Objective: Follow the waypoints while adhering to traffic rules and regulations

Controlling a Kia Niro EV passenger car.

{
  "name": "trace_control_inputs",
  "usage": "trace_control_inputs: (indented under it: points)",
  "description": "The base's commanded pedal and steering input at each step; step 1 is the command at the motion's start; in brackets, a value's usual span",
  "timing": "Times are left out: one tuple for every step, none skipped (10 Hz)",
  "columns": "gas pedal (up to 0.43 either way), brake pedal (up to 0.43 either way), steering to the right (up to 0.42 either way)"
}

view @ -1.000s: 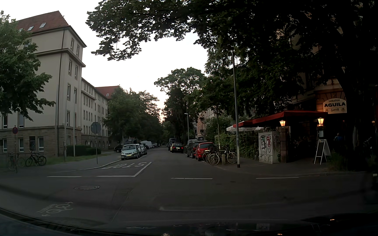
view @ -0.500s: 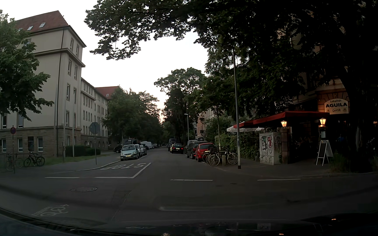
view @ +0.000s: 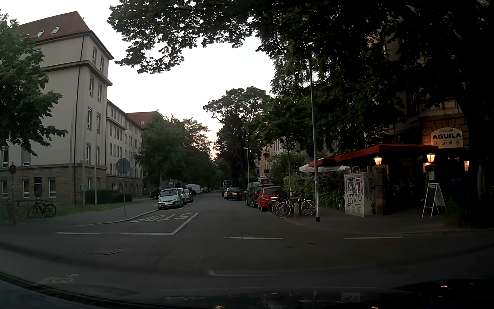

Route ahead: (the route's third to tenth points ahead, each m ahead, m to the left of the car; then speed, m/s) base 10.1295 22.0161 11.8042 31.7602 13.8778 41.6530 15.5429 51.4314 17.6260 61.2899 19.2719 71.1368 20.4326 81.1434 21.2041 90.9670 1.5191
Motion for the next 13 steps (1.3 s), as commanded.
trace_control_inputs:
  points:
    - [0.28, 0.0, -0.172]
    - [0.28, 0.0, -0.206]
    - [0.28, 0.0, -0.244]
    - [0.28, 0.0, -0.273]
    - [0.28, 0.0, -0.308]
    - [0.28, 0.0, -0.336]
    - [0.28, 0.0, -0.364]
    - [0.28, 0.0, -0.387]
    - [0.28, 0.0, -0.421]
    - [0.28, 0.0, -0.45]
    - [0.28, 0.0, -0.479]
    - [0.28, 0.0, -0.5]
    - [0.28, 0.0, -0.532]
